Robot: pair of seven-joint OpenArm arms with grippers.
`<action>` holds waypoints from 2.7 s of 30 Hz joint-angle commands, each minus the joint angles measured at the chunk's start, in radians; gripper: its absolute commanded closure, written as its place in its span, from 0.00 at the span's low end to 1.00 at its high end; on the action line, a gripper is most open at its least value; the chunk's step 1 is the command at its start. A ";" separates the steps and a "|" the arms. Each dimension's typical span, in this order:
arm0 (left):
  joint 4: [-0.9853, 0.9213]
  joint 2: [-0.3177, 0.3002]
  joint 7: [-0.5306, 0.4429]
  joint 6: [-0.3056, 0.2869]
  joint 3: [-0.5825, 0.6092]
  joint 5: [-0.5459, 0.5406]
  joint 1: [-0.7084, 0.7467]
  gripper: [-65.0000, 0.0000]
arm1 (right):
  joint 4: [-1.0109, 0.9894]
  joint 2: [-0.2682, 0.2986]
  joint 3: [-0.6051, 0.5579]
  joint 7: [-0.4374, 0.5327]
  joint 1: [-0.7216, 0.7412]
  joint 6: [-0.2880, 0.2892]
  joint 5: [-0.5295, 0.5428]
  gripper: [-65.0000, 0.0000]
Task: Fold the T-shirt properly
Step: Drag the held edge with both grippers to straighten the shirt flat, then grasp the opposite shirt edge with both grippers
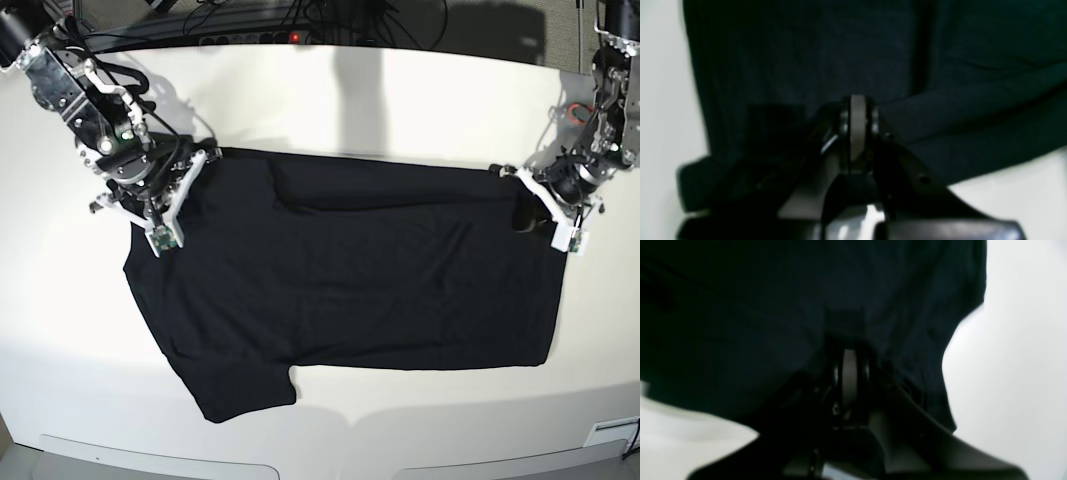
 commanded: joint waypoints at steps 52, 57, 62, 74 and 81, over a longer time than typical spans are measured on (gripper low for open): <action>0.403 -0.013 -0.055 -0.053 -0.235 0.053 0.464 1.00 | 0.167 -0.130 0.578 0.179 -0.636 0.303 -0.040 1.00; 0.489 -0.013 -0.060 -0.052 -0.301 0.053 0.462 1.00 | 0.215 -0.130 0.690 0.179 -0.595 0.307 0.122 1.00; 0.475 -0.013 -0.066 -0.053 -0.335 0.053 0.417 1.00 | 0.183 -0.115 0.732 0.140 -0.483 0.386 0.253 1.00; 0.126 -0.012 -0.009 -0.066 -0.334 0.001 0.055 1.00 | -0.087 0.011 0.633 0.076 -0.190 0.402 0.399 1.00; -0.252 -0.012 0.077 -0.185 -0.333 0.002 -0.257 0.76 | -0.220 0.044 0.467 0.050 0.007 0.402 0.410 1.00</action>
